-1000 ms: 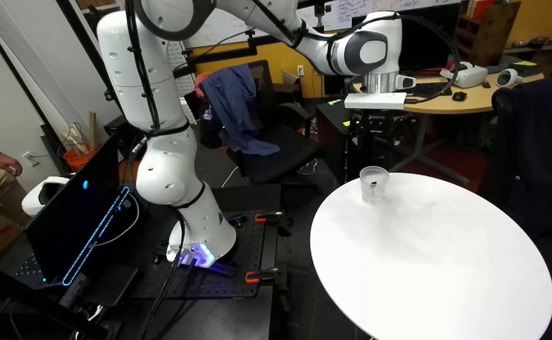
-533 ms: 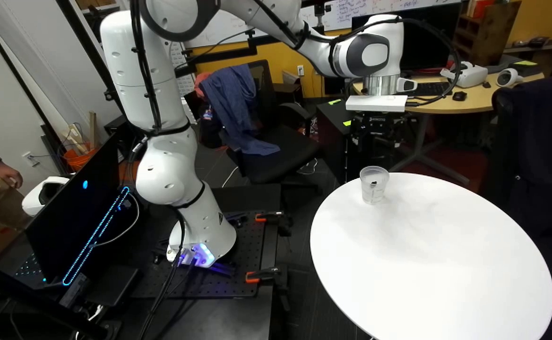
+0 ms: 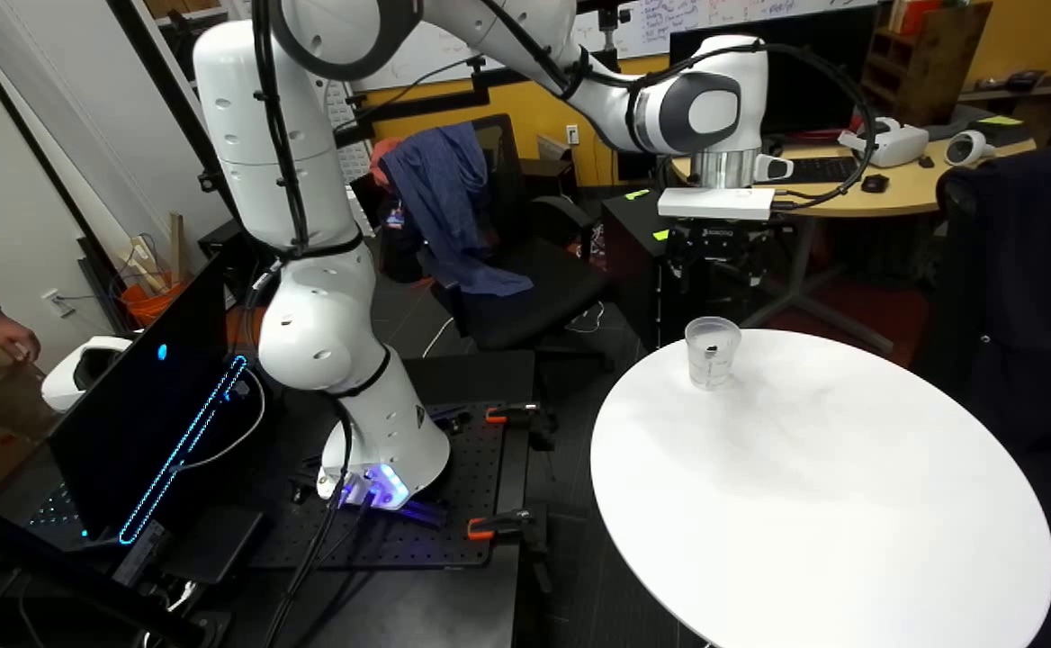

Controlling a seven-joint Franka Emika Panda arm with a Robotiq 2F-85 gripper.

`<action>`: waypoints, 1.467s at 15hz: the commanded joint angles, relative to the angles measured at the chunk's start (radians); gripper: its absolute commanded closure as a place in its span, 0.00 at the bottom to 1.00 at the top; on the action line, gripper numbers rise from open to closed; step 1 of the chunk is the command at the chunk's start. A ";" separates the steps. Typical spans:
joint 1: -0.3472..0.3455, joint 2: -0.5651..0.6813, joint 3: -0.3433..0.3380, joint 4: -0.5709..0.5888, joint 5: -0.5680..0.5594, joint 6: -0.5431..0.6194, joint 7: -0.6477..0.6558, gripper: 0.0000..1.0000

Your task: Put the black marker on the table

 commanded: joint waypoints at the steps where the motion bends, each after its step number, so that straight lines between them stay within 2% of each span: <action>1: -0.011 0.000 0.015 -0.022 -0.028 0.055 0.003 0.00; 4: -0.009 0.016 0.019 -0.023 -0.034 0.071 -0.001 0.00; 9: -0.005 0.059 0.025 -0.015 -0.070 0.075 0.010 0.26; 11: -0.003 0.075 0.026 -0.012 -0.083 0.076 0.014 0.22; 12: -0.001 0.082 0.027 -0.011 -0.094 0.075 0.018 0.26; 16: 0.008 0.102 0.032 -0.007 -0.144 0.089 0.021 0.28; 20: 0.015 0.124 0.037 0.001 -0.190 0.128 0.006 0.23; 22: 0.016 0.132 0.041 0.002 -0.198 0.144 0.001 0.34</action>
